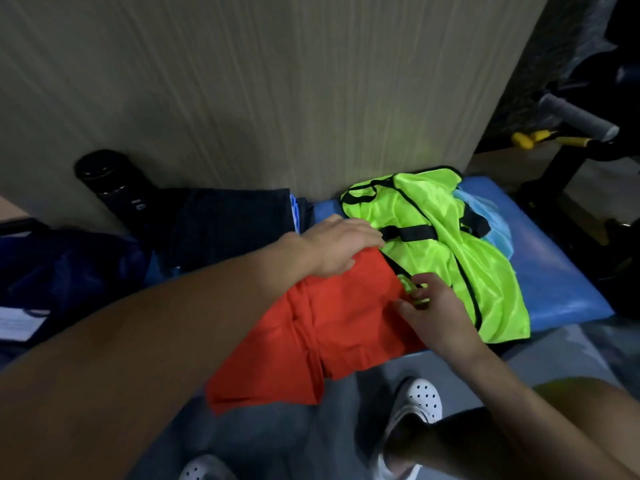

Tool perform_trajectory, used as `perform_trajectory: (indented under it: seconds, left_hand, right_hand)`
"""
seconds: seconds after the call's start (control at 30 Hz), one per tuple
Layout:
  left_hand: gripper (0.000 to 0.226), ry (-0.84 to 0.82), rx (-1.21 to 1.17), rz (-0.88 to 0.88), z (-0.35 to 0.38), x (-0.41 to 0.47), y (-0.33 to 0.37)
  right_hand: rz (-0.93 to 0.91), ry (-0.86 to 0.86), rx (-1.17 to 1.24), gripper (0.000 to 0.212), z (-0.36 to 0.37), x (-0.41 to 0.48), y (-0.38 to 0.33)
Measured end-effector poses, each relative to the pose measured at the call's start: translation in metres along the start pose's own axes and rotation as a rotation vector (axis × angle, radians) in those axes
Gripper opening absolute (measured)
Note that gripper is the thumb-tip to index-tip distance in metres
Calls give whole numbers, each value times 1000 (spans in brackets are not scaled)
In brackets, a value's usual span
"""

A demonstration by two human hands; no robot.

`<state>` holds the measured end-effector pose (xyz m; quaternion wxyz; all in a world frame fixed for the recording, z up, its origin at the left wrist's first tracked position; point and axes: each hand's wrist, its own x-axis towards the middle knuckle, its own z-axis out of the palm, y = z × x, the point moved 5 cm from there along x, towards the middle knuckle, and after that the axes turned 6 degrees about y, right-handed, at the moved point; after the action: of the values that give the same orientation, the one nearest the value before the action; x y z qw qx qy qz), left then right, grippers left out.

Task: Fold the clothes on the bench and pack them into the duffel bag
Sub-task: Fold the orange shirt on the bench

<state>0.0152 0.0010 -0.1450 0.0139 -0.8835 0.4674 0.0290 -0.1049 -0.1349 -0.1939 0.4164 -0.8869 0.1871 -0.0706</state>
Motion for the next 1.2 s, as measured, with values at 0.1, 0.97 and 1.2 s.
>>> perform_trajectory:
  seconds: [0.1, 0.97, 1.2]
  left_hand:
    - [64, -118, 34, 78, 8, 16, -3]
    - [36, 565, -17, 109, -32, -8, -39]
    - [46, 335, 243, 74, 16, -72, -47]
  right_hand:
    - [25, -89, -41, 58, -1, -4, 4]
    - [-588, 139, 140, 19, -38, 2, -39]
    - [-794, -170, -99, 20, 36, -43, -54]
